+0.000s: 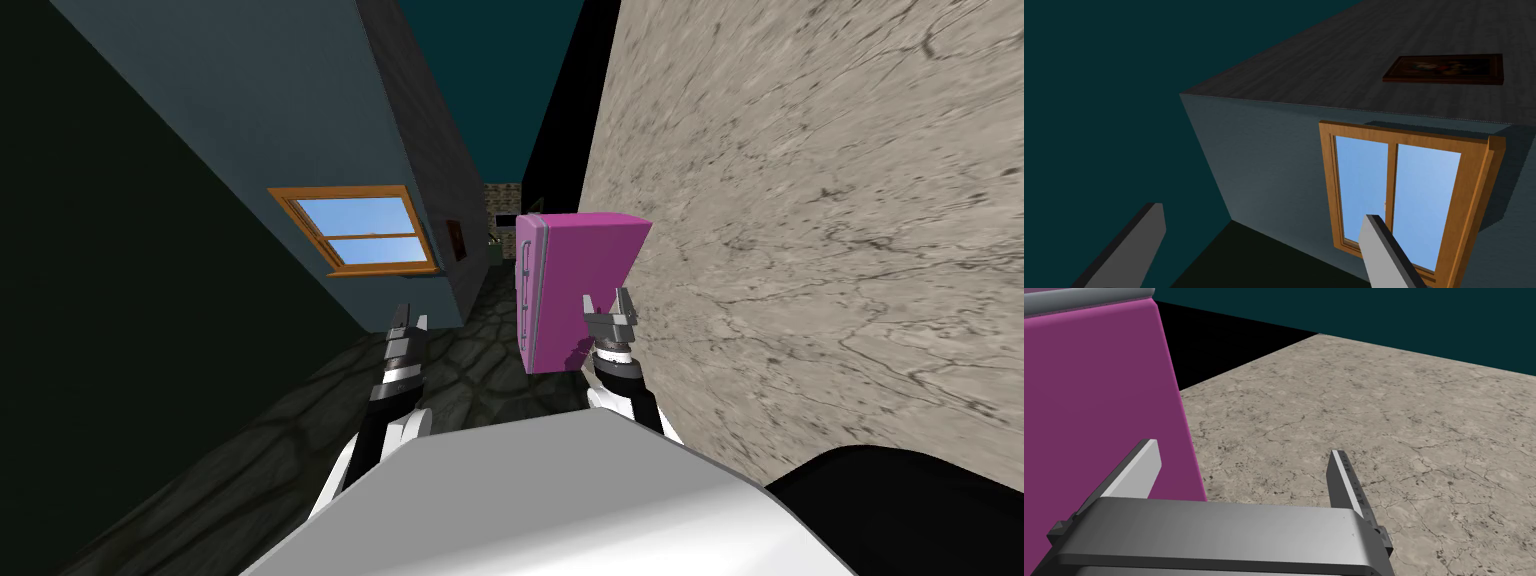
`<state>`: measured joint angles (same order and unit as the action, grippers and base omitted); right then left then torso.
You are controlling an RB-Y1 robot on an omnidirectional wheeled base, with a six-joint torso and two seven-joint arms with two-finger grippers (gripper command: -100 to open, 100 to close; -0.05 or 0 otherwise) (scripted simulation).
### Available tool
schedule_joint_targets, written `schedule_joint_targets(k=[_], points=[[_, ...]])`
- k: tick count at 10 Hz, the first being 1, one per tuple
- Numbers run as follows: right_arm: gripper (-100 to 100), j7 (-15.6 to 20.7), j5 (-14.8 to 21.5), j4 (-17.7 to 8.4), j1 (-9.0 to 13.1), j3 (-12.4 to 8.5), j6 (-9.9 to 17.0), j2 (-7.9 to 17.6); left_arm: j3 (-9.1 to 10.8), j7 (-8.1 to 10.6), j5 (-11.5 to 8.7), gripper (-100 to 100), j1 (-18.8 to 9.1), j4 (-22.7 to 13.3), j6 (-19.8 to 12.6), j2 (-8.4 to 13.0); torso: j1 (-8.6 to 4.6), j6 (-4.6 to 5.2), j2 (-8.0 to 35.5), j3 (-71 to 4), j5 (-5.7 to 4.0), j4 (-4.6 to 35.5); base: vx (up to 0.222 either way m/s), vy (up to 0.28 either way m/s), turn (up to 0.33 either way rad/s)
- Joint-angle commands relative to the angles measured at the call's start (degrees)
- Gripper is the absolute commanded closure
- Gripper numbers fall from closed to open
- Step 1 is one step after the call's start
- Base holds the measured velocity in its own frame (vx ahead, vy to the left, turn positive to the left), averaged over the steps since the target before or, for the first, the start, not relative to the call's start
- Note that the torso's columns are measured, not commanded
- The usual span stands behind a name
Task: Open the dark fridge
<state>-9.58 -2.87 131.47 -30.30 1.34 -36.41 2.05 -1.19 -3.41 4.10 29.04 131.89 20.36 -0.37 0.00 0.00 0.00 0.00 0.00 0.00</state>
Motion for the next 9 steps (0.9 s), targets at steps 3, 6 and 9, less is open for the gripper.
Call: schedule_joint_targets(k=[3, 6, 9], points=[[0, 0.0, 0.0, 0.0, 0.0, 0.0, 0.0, 0.0, 0.0, 0.0, 0.0, 0, 0.0, 0.0, 0.0, 0.0, 0.0, 0.0, 10.0, -20.1, 0.0, 10.1, 0.0, 0.0, 0.0], [0, 0.0, 0.0, 0.0, 0.0, 0.0, 0.0, 0.0, 0.0, 0.0, 0.0, 0, 0.0, 0.0, 0.0, 0.0, 0.0, 0.0, 22.7, -45.4, 0.0, 22.7, 0.0, 0.0, 0.0], [0, 0.0, 0.0, 0.0, 0.0, 0.0, 0.0, 0.0, 0.0, 0.0, 0.0, 0, 0.0, 0.0, 0.0, 0.0, 0.0, 0.0, 35.4, -70.7, 0.0, 35.4, 0.0, 0.0, 0.0]])
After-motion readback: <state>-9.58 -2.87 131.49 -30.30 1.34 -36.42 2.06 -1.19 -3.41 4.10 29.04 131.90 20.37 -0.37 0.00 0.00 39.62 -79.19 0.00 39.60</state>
